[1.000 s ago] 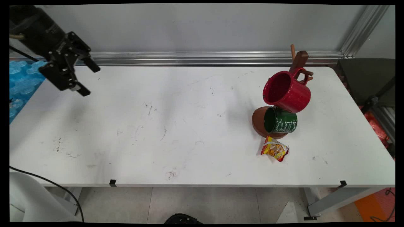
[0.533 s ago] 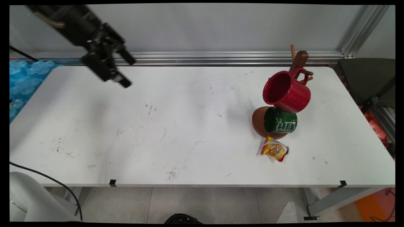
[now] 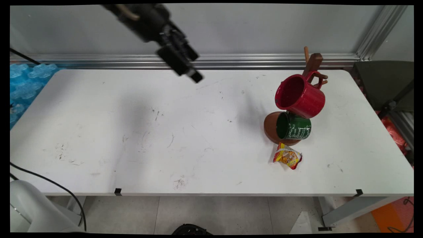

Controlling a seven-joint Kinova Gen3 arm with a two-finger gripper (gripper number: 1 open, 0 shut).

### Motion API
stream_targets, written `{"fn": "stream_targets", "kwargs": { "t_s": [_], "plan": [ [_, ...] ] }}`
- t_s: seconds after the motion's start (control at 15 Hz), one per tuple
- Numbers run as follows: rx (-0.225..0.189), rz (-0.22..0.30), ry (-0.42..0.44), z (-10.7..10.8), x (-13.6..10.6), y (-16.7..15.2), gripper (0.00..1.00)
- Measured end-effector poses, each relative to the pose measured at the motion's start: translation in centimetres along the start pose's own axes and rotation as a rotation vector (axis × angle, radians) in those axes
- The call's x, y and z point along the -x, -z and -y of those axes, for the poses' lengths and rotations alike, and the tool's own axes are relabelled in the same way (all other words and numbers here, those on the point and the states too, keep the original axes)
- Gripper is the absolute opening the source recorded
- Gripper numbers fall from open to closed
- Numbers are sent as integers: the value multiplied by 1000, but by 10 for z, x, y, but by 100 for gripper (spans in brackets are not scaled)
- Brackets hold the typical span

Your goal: Pick up the red mug from the rack

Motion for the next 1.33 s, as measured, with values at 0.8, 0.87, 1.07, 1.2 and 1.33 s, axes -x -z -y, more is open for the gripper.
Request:
{"fn": "stream_targets", "kwargs": {
  "t_s": [0.8, 0.87, 1.07, 1.2, 1.33],
  "plan": [
    [71, -70, 52, -11, -82, -104, 100],
    [81, -74, 60, -11, -87, -113, 100],
    [102, -82, 81, -12, -99, -134, 100],
    [114, -83, 103, -13, -106, -150, 100],
    [122, -79, 124, -14, -110, -163, 100]
  ]
}}
